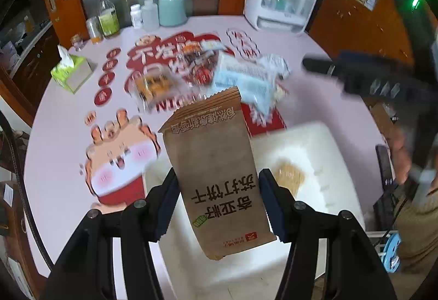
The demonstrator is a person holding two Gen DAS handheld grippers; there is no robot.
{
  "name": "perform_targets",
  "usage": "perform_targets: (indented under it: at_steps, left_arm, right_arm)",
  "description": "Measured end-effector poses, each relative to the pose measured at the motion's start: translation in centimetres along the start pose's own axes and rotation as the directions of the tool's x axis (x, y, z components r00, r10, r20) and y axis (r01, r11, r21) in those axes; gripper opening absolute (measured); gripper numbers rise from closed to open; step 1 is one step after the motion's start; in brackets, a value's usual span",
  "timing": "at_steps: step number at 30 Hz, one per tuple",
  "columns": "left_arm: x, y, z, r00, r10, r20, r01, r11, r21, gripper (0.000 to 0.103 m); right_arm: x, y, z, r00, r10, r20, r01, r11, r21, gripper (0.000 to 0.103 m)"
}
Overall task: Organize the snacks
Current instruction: 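Lower brown biscuit packet into white tray and open left tool, then move left tool to clear golden pastry bag while right tool grasps blue-white bag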
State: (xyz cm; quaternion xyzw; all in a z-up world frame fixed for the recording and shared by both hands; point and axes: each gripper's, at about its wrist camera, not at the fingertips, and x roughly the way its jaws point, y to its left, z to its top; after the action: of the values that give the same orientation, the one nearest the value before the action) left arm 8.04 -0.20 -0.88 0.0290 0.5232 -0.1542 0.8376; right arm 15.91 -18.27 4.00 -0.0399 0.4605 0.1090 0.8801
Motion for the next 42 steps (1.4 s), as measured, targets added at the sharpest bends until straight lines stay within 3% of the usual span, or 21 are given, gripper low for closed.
perform_targets:
  at_steps: [4, 8, 12, 13, 15, 17, 22, 26, 29, 32, 35, 37, 39, 42]
  left_arm:
    - [1.9, -0.5, -3.0, 0.997, 0.075, 0.028, -0.074, 0.997, -0.007, 0.057]
    - [3.2, -0.5, -4.3, 0.977, 0.191, 0.092, -0.191, 0.981, -0.011, 0.058]
    - [3.7, -0.2, -4.9, 0.960, 0.247, 0.131, -0.245, 0.969, -0.035, 0.059]
    - [3.5, -0.3, -4.9, 0.956, 0.254, 0.144, -0.252, 0.967, -0.031, 0.062]
    - [3.0, -0.8, -5.2, 0.947, 0.269, 0.175, -0.270, 0.963, -0.014, 0.083]
    - [2.2, -1.2, -5.5, 0.936, 0.283, 0.209, -0.289, 0.957, -0.004, 0.091]
    - [0.3, -1.3, -5.7, 0.929, 0.289, 0.232, -0.294, 0.956, -0.011, 0.092]
    - [-1.6, 0.0, -5.3, 0.930, 0.269, 0.251, -0.265, 0.963, -0.053, 0.092]
    - [-3.2, 1.1, -4.1, 0.915, 0.290, 0.279, -0.280, 0.957, -0.077, 0.092]
    - [-4.9, 1.8, -2.5, 0.888, 0.328, 0.324, -0.321, 0.944, -0.077, 0.092]
    - [-7.5, 2.1, -0.5, 0.836, 0.365, 0.410, -0.376, 0.925, -0.056, 0.092]
    - [-9.0, 2.2, 0.9, 0.813, 0.380, 0.442, -0.405, 0.913, -0.040, 0.092]
    - [-10.1, 2.6, 2.4, 0.812, 0.367, 0.454, -0.394, 0.919, -0.038, 0.092]
    - [-11.7, 3.7, 5.4, 0.825, 0.336, 0.454, -0.354, 0.934, -0.048, 0.092]
  right_arm:
    - [-1.9, -0.5, -2.1, 0.999, -0.018, 0.042, 0.017, 0.999, 0.027, 0.091]
    - [-2.8, -0.7, -4.6, 0.998, -0.028, 0.053, 0.026, 0.998, 0.050, 0.091]
    - [-3.2, -0.6, -6.7, 0.998, -0.037, 0.058, 0.032, 0.996, 0.083, 0.091]
    - [-3.3, -0.6, -7.2, 0.998, -0.035, 0.053, 0.030, 0.996, 0.090, 0.091]
    - [-3.4, -0.5, -8.2, 0.998, -0.042, 0.045, 0.037, 0.994, 0.105, 0.091]
    - [-3.7, -0.3, -9.0, 0.998, -0.054, 0.044, 0.048, 0.992, 0.112, 0.091]
    - [-5.1, -0.1, -9.7, 0.993, -0.097, 0.062, 0.089, 0.989, 0.115, 0.091]
    - [-7.2, 0.0, -9.3, 0.985, -0.115, 0.132, 0.099, 0.988, 0.118, 0.091]
    - [-8.7, 0.3, -8.5, 0.969, -0.152, 0.197, 0.134, 0.986, 0.104, 0.091]
    - [-9.7, 0.3, -6.9, 0.955, -0.170, 0.243, 0.155, 0.985, 0.081, 0.091]
    - [-10.7, -0.2, -5.2, 0.949, -0.143, 0.280, 0.130, 0.989, 0.063, 0.091]
    - [-11.8, -0.8, -3.5, 0.940, -0.129, 0.316, 0.119, 0.992, 0.050, 0.091]
    - [-12.7, -1.4, -1.9, 0.935, -0.118, 0.335, 0.106, 0.993, 0.054, 0.091]
    - [-14.0, -2.9, 1.3, 0.921, -0.096, 0.378, 0.077, 0.995, 0.065, 0.091]
